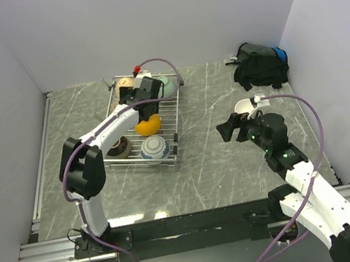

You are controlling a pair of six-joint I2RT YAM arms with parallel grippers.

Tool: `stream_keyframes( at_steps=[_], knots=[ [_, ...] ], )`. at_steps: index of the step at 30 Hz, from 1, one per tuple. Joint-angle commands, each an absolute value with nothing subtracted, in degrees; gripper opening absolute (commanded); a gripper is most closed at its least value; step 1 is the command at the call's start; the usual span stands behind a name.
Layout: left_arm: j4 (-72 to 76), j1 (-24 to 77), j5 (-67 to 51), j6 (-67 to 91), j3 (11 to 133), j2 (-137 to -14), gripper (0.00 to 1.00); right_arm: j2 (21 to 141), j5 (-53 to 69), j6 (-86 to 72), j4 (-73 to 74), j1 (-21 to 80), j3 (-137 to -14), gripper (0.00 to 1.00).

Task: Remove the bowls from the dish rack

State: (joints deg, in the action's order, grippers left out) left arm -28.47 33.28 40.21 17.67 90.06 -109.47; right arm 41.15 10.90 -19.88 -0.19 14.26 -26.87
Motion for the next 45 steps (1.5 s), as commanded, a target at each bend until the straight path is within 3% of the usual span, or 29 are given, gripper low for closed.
stream_keyframes(
  at_steps=[1, 13, 29, 45],
  knots=[
    [-35.7, 38.6, 42.3, 18.4, 96.3, -108.1, 0.99, 39.7, 11.8, -19.6, -1.2, 14.2, -27.2, 1.0],
    [-49.0, 44.5, 52.4, 21.4, 111.2, -121.8, 0.99, 41.6, 14.7, -19.6, -1.1, 14.2, -27.5, 1.0],
    [-47.8, 45.4, 51.4, 18.3, 110.5, -127.3, 0.99, 45.5, 17.5, -19.2, -1.1, 14.2, -27.9, 1.0],
    [-49.0, 45.5, 59.0, 14.5, 111.4, -132.1, 0.99, 46.5, 19.9, -18.8, -1.1, 14.2, -27.9, 1.0]
  ],
)
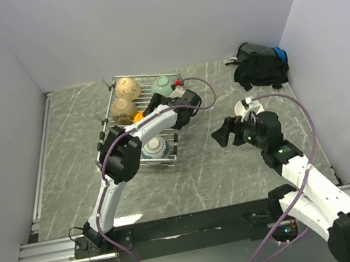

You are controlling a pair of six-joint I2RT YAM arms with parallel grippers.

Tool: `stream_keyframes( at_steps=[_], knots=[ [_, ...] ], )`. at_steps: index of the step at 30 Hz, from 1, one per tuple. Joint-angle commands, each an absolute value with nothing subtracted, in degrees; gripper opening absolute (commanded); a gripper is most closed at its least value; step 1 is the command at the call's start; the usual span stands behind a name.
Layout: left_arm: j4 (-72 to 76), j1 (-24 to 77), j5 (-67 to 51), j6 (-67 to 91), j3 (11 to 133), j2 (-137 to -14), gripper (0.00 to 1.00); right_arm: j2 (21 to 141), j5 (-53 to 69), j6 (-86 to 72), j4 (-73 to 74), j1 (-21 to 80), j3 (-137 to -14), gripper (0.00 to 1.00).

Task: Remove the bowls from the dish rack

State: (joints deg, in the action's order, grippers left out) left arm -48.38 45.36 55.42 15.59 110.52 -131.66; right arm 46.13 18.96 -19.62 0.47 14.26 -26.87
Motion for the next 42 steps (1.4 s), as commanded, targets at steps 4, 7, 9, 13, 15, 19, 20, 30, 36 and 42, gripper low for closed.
stream_keyframes(
  at_steps=[4, 7, 9, 13, 15, 19, 20, 30, 36, 42],
  knots=[
    [-48.8, 45.5, 59.8, 14.2, 110.1, -132.5, 0.99, 46.9, 20.2, -18.9, -1.3, 14.2, -27.9, 1.0],
    [-49.7, 45.5, 60.6, 14.7, 110.4, -133.0, 0.99, 46.8, 20.3, -18.8, -1.3, 14.1, -27.9, 1.0],
    [-50.2, 45.5, 61.0, 14.9, 110.6, -132.7, 0.99, 46.8, 20.3, -18.9, -1.2, 14.2, -27.9, 1.0],
    [-49.5, 45.7, 61.0, 14.9, 109.1, -130.4, 0.99, 46.7, 20.3, -18.9, -1.2, 14.2, -27.9, 1.0],
    [-48.9, 45.7, 60.7, 14.9, 108.2, -129.6, 0.95, 46.8, 20.4, -19.0, -1.2, 14.2, -28.0, 1.0],
    [-48.3, 45.7, 60.7, 15.2, 106.6, -127.9, 0.85, 46.5, 20.6, -19.0, -1.1, 14.2, -28.0, 1.0],
    [-48.1, 45.8, 60.6, 15.2, 106.4, -127.6, 0.83, 46.3, 20.6, -19.1, -1.1, 14.2, -28.1, 1.0],
    [-47.2, 45.8, 60.6, 15.3, 104.8, -122.5, 0.66, 45.0, 21.4, -19.0, -0.4, 14.2, -28.7, 1.0],
    [-44.6, 45.8, 59.0, 14.9, 102.0, -117.8, 0.5, 45.3, 25.8, -18.5, -2.9, 15.4, -28.2, 1.0],
    [-44.2, 45.4, 55.6, 16.8, 101.6, -114.2, 0.42, 45.8, 28.8, -16.5, -7.6, 19.9, -28.4, 1.0]
  ],
)
